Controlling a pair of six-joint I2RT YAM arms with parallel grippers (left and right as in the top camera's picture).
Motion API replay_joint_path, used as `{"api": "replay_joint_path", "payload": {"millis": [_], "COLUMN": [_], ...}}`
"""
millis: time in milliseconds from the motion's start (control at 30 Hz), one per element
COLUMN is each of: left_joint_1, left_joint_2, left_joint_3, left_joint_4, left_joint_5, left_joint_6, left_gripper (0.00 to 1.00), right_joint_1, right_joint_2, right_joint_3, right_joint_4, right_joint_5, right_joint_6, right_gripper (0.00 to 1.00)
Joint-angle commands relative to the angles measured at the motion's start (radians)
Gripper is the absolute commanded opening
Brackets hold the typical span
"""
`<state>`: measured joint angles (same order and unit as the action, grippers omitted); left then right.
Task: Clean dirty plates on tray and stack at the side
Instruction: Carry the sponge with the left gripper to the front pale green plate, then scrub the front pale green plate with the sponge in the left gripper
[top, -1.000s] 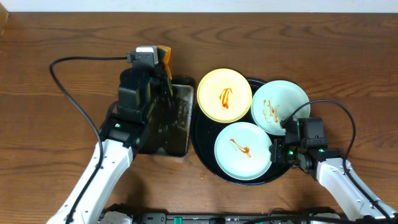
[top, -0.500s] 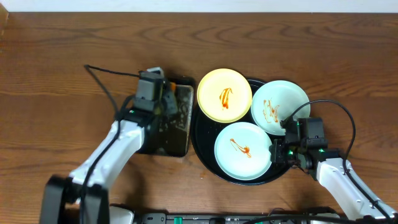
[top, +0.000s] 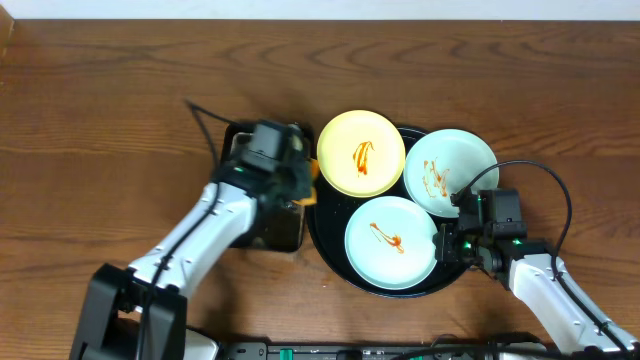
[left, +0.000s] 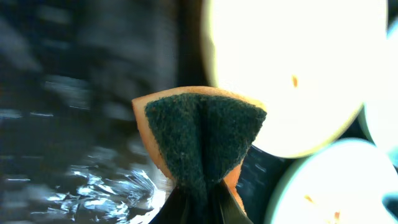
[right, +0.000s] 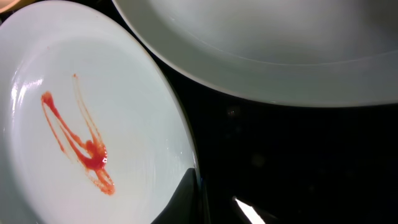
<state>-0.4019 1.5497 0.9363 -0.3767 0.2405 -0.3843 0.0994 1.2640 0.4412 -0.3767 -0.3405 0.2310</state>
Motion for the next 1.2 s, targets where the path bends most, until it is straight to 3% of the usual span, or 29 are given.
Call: {"api": "replay_joint_path", "payload": {"millis": [0,300,433,600,933,1167], "left_joint_1": [-0.129,-0.359,-0.418,-0.459,-0.512,-0.514], "left_joint_2": [-0.002,0.074,0.144,0.214,0.244,0.261], "left_joint_3": [0.02,0.019,0.019,0.019,0.019,0.019], "left_joint_4": [0.0,0.142,0.243,0.339,0.394,0.394], "left_joint_5": [0.025,0.025,0.026,0.097,0.142,0.142], "left_joint_6": [0.039,0.026,-0.119,-0.237,-0.243,-0.311], "left_gripper": [0.07,0.08,0.08,0.07,0.07,0.07], "right_joint_1": [-0.006,-0.006,-0.006,-0.006,-0.006,-0.006], "right_joint_2": [0.005,0.005,0.005,0.005,0.005,0.005], "right_joint_3": [-0.005,-0.005,-0.005,-0.005,-0.005,-0.005], "right_joint_4": [0.001,0.002,0.002,0.002,0.003,0.003], "right_joint_5": [0.003,0.003,0.003,0.003,0.003,0.003], "right_joint_6": [0.001,0.001,0.001,0.001,0.001,0.001], "right_gripper": [0.01,0.01,0.01,0.01,0.01,0.01]}}
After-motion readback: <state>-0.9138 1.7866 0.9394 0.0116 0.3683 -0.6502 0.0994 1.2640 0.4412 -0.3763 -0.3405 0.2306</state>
